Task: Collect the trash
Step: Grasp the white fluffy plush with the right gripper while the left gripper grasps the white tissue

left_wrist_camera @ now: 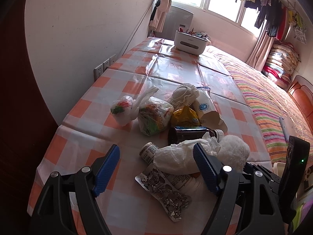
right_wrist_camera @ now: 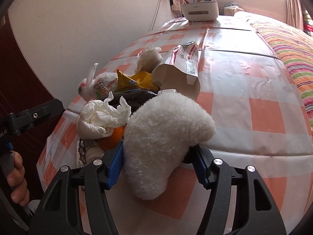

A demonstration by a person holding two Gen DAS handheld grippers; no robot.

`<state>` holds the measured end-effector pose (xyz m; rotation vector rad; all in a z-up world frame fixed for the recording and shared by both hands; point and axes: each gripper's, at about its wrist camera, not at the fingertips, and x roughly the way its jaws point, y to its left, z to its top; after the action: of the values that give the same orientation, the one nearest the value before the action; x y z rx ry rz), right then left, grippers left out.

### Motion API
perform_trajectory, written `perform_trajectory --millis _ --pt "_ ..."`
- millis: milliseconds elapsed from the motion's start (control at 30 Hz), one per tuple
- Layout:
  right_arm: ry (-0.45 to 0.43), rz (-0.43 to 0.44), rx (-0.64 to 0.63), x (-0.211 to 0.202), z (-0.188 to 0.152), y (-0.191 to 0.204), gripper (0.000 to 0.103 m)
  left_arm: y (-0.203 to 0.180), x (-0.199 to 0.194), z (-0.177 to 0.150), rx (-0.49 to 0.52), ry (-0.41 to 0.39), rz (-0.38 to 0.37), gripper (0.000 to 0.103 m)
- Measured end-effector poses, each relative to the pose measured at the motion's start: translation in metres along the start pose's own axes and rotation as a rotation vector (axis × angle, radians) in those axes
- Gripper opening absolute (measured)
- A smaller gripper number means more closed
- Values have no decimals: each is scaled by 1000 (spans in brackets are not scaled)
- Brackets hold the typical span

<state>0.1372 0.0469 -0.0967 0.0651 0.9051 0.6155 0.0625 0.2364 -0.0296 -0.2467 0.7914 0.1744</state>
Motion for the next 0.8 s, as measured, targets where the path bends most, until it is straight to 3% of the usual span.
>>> perform_trajectory --millis 267,600,733,800 --pt "-36 4 43 -16 -5 -14 60 -27 13 -3 92 16 -10 75" --pt "-69 11 60 -34 -7 -25 61 -48 42 -6 145 49 39 74" --pt "-95 10 69 -46 -8 -30 62 -51 51 -8 138 66 31 41" --pt "-111 5 72 -52 -8 -33 62 -56 51 -9 162 54 44 36"
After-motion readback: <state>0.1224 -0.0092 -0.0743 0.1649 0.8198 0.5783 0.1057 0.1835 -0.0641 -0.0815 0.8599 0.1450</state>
